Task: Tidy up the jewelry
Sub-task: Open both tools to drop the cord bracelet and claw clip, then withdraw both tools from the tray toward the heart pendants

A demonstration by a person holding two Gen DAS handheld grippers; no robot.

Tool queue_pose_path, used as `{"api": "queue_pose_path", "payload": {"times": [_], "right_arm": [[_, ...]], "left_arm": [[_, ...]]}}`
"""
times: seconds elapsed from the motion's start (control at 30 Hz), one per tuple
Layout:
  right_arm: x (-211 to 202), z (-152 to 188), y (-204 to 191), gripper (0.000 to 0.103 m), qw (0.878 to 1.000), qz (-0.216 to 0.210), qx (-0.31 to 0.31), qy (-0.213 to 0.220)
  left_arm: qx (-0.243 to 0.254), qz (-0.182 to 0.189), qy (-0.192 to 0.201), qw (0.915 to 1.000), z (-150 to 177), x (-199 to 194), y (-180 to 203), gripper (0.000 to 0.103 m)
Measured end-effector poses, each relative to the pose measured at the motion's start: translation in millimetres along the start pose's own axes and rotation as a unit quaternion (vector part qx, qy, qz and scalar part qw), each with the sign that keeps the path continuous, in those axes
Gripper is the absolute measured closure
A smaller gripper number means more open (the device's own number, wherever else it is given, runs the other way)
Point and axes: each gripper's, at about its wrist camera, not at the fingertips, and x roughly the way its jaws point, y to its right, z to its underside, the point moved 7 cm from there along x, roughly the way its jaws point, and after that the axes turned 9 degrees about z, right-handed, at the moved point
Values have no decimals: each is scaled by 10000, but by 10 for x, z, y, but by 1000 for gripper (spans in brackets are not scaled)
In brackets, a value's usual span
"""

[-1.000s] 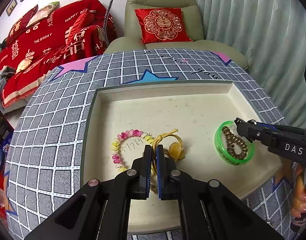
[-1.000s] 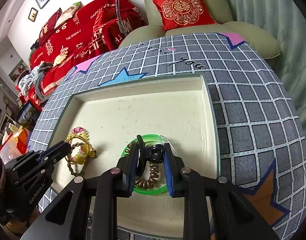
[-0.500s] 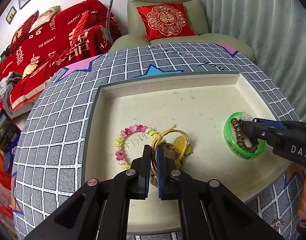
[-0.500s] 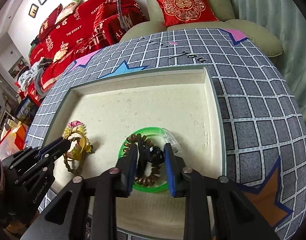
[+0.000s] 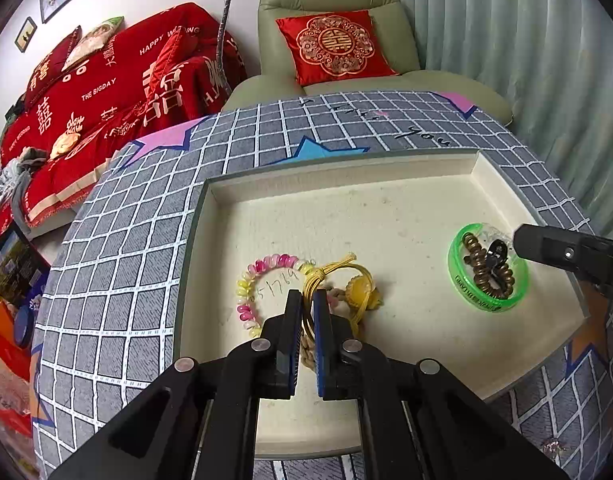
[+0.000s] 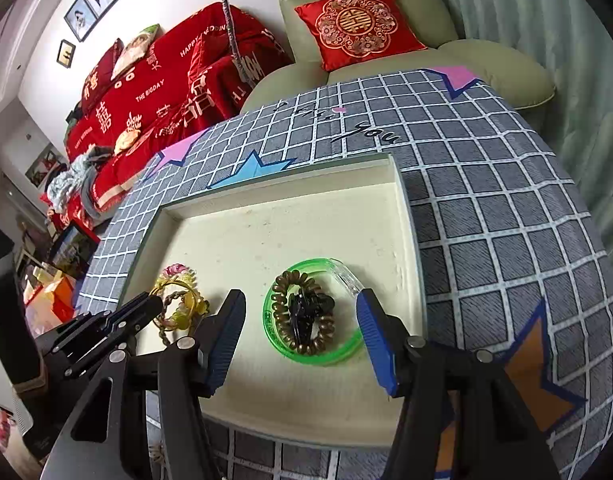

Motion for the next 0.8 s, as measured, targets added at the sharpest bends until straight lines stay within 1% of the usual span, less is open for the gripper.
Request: {"api": "queue_pose_path", "payload": {"times": [0.13,0.17,0.2,0.23,0.27,0.3,0.37,0.47,0.53,0.57,0.6,0.63,0.67,0.73,0.8], "right_arm": [[-100,19,15,41,10000,-25,18,49],[-120,24,20,41,10000,-39,31,54],[-135,28,23,40,10000,-50,44,56],[-151,33,27,39,9999,-65,61,56],[-175,39,32,36,9999,-90,86,70],[-200,43,37,34,9998,-105,103,95],[-238,54,50,32,9998,-122,121,126],[-314,80,63,22,9995,-199,182,179],[-363,103,78,22,9993,-220,209,205],[-396,122,90,20,9992,-235,229,219],[-425,142,101,11,9991,-263,252,229],[-450,161,115,8,9989,-285,273,244],[-483,185,129,0,9988,-298,293,273],[-546,231,157,0,9986,-287,320,318],[-606,305,175,0,9986,-324,329,253]], "left_arm": [[10,21,42,10000,-27,-20,18,88],[8,2,42,10000,-33,-21,19,85],[2,-10,41,10000,-39,-23,17,46],[-31,-51,55,10000,-32,-43,5,0],[-78,-170,244,9995,-50,-94,-19,0],[-36,-206,345,9992,-70,-124,-23,0],[-3,-159,293,9994,-82,-121,-7,0],[-11,-217,328,9992,-93,-157,-20,0],[-14,-241,363,9991,-77,-207,-21,0],[-3,-249,370,9990,-62,-238,-18,0],[20,-231,387,9990,-45,-272,-11,0],[48,-189,403,9990,-20,-314,-7,0],[58,-177,409,9990,2,-352,-2,0],[61,-202,421,9989,54,-440,-24,0],[67,-124,411,9991,111,-520,-33,0]]}}
